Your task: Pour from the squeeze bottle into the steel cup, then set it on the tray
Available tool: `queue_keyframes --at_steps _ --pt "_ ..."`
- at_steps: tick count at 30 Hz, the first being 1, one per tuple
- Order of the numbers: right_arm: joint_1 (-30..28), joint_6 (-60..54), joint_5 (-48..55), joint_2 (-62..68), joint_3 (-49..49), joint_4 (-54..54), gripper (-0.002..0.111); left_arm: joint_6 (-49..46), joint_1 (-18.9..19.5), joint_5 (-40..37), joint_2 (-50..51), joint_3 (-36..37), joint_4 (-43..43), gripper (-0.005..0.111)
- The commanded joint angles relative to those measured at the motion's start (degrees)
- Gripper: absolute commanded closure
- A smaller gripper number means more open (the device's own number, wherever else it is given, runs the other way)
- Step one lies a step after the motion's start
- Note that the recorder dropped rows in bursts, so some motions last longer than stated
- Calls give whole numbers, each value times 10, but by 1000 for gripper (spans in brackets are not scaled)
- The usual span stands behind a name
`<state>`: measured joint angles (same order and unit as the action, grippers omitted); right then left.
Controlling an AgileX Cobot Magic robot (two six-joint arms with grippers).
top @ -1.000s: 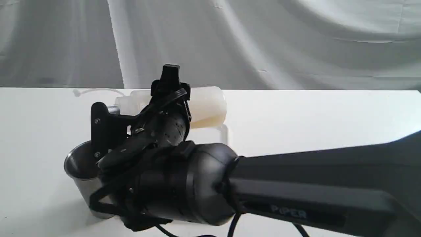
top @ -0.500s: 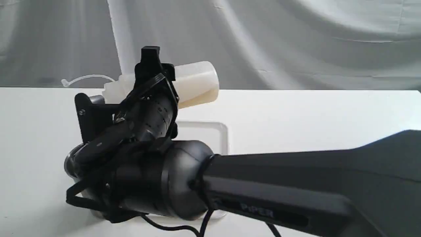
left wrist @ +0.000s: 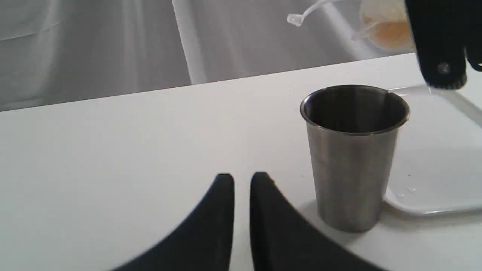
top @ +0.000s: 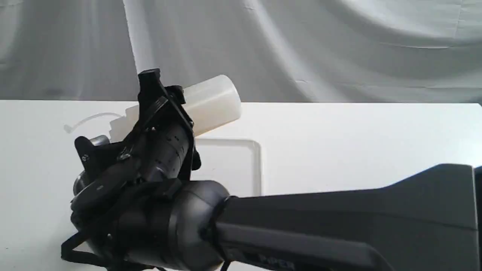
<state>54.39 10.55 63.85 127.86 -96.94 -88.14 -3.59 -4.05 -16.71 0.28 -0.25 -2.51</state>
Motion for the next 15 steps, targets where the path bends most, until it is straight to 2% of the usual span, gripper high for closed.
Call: queue_keyframes --at_steps 1,4,15 --pt "2 -38 20 -5 -5 -22 51 1 -2 4 -3 3 0 98" --pt "2 -76 30 -5 -5 -22 51 1 -2 4 -3 3 0 98" --pt "-5 -87 37 -5 -5 -44 51 1 -2 4 -3 3 0 98"
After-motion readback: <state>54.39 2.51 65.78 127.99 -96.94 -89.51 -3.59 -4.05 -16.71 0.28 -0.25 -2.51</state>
